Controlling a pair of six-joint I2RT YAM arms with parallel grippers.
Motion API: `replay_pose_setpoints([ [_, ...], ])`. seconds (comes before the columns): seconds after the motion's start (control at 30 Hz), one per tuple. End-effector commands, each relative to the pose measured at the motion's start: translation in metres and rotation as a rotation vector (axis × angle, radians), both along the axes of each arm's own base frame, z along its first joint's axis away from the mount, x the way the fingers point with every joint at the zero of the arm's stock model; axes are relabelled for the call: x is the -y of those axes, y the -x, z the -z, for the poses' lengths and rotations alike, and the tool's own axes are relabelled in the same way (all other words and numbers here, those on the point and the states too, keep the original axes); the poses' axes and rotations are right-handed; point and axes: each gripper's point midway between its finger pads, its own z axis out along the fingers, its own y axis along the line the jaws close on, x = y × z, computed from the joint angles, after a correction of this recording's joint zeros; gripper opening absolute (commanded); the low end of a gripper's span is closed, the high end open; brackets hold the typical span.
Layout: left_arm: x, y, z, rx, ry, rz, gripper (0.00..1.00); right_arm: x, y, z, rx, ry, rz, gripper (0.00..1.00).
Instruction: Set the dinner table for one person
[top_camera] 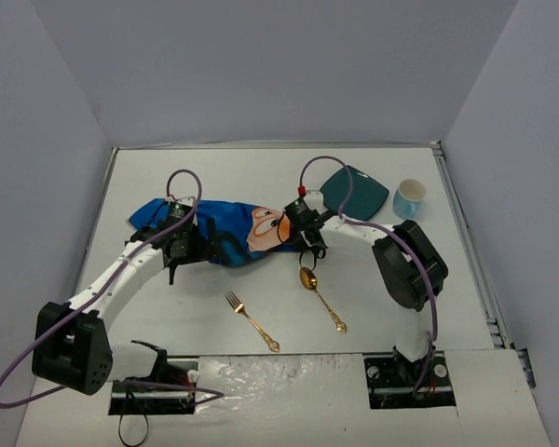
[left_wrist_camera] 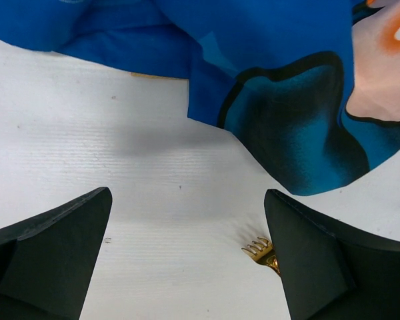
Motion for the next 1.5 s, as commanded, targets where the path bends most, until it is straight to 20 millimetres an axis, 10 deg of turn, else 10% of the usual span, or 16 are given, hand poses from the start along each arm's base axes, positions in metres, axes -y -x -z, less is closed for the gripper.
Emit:
replay_pose_setpoints([
  [0.0, 0.009, -0.020, 0.001, 0.053, 0.076, -0.052, 0.94, 0.010, 0.029, 0.025, -0.117, 0.026, 0.026, 0.18],
  [0.1, 0.011, -0.026, 0.010, 0.050, 0.124, -0.081, 0.92, 0.012, 0.028, 0.024, -0.123, 0.021, 0.024, 0.00],
  [0.6, 0.016, -0.063, 0.039, 0.094, 0.221, -0.166, 0.69, 0.024, 0.006, -0.003, -0.083, -0.029, 0.011, 0.00],
  [1.2, 0.036, -0.051, 0.070, 0.016, 0.081, -0.107, 0.52, 0.020, 0.010, -0.002, -0.087, -0.050, -0.021, 0.00],
  [1.47, 0.041, -0.057, 0.087, -0.015, 0.062, -0.119, 0.24, 0.020, 0.011, -0.007, -0.077, -0.058, -0.025, 0.00],
])
